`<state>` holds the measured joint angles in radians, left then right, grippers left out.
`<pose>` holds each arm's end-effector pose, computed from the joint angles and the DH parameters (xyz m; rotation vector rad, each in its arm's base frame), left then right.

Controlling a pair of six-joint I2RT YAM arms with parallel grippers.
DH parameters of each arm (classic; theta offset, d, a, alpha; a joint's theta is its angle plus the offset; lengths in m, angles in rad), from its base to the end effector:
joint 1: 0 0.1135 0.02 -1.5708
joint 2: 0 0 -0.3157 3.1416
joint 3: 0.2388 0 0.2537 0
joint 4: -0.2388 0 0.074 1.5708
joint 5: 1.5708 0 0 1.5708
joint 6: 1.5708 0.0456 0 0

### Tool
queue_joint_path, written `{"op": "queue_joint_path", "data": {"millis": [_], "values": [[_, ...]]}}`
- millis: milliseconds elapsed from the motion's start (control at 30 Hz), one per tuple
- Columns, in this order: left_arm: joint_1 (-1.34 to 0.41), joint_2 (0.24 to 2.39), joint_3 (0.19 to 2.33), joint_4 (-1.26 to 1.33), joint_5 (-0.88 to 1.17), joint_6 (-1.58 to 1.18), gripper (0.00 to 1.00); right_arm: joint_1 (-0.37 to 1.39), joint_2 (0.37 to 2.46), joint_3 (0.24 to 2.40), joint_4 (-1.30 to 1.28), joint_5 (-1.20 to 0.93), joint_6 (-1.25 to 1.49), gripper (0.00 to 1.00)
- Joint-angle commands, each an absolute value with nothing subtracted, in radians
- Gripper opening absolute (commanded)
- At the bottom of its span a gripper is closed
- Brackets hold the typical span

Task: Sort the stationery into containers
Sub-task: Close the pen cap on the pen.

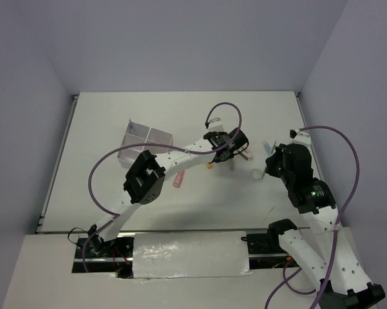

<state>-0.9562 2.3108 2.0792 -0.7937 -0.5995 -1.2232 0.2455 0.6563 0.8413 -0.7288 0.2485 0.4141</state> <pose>0.3350 -0.4300 0.2530 -0.5162 2.3112 -0.2476 0.1019 0.0140 0.3493 0.3233 2.0739 0.1350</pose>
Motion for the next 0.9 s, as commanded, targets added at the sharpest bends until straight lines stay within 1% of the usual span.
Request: {"op": "queue_joint_path", "data": {"millis": [0,233,533,633,700,867], "values": [[-0.973,2.339,2.14,-0.87,-0.649,-1.275,0.63,0.241,0.637,0.845,-0.735,0.215,0.391,0.0],[-0.973,2.43,2.183,-0.861,-0.638,-1.281,0.63,0.241,0.598,0.848,-0.732,0.166,0.371,0.0],[-0.969,2.465,2.186,-0.833,-0.683,-1.266,0.62,0.241,0.571,0.845,-0.724,0.104,0.359,0.0],[-0.963,2.479,2.192,-0.822,-0.669,-1.247,0.58,0.242,0.571,0.845,-0.721,0.098,0.356,0.0],[-0.962,2.494,2.197,-0.828,-0.657,-1.246,0.53,0.241,0.571,0.847,-0.721,0.1,0.354,0.0],[-0.962,2.503,2.163,-0.813,-0.635,-1.241,0.49,0.242,0.578,0.848,-0.713,0.095,0.35,0.0]]}}
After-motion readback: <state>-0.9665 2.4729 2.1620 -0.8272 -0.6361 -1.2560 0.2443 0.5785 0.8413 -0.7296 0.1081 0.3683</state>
